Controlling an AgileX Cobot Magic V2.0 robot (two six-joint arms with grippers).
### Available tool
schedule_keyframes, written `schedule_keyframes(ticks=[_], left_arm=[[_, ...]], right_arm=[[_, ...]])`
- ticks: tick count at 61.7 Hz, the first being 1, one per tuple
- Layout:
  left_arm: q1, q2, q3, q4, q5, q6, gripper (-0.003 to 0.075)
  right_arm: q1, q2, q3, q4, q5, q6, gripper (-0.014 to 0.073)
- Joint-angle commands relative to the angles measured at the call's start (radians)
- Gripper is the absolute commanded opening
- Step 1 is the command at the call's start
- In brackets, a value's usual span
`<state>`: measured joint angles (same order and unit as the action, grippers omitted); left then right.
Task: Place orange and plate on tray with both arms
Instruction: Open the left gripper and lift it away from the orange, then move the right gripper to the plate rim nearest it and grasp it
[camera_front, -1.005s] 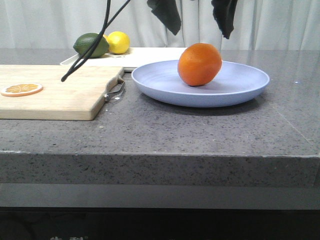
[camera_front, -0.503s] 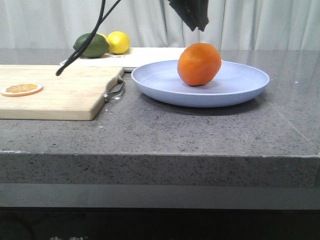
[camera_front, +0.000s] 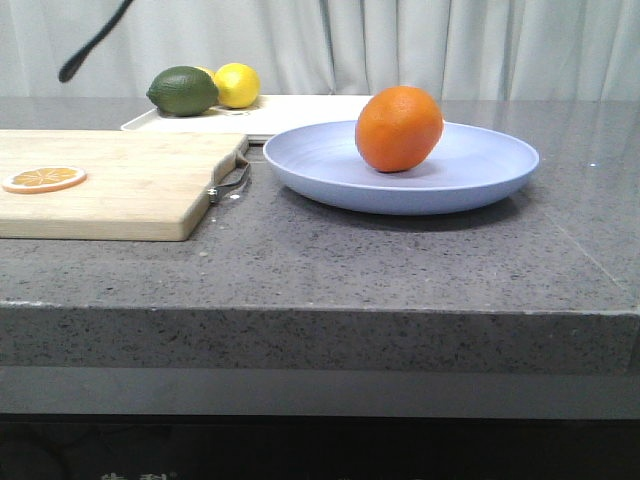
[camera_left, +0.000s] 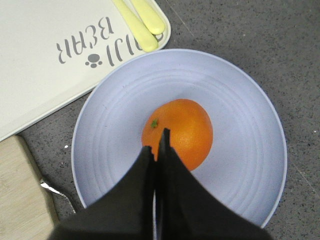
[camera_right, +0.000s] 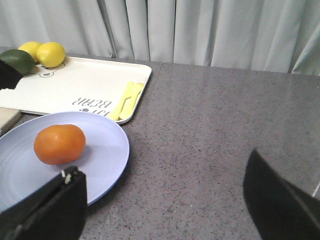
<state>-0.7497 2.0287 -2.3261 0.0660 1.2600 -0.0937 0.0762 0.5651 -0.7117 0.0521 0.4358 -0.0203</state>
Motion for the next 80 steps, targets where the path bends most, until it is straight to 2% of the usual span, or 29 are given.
schedule_keyframes(ticks=[1,13,32,52,61,80], left_arm=[[-0.006,-0.094,-0.020,0.007,0.018,-0.010,-0.0018],[0.054,-0.203,0.107,0.020,0.018,-0.034,-0.0018],[0.249,-0.455,0.450,0.043,-0.012,-0.060,-0.0018],[0.501,-0.831,0.902,0.044,-0.197,-0.079,-0.0018],[0.583,-1.025,1.092,0.044,-0.309,-0.079,-0.0018],[0.604,-1.450,1.459,0.047,-0.532,-0.079,-0.0018]], right_arm=[[-0.005,0.008,-0.038,-0.001,-0.077,-0.007,0.0640],[-0.005,0.008,-0.038,-0.001,-0.069,-0.007,0.0640],[-0.005,0.008,-0.038,-0.001,-0.061,-0.007,0.0640],[-0.005,0.008,-0.038,-0.001,-0.043,-0.007,0.0640],[-0.005,0.008,-0.038,-0.001,-0.043,-0.007,0.0640],[-0.005,0.008,-0.038,-0.001,-0.042,-0.007,0.0640]])
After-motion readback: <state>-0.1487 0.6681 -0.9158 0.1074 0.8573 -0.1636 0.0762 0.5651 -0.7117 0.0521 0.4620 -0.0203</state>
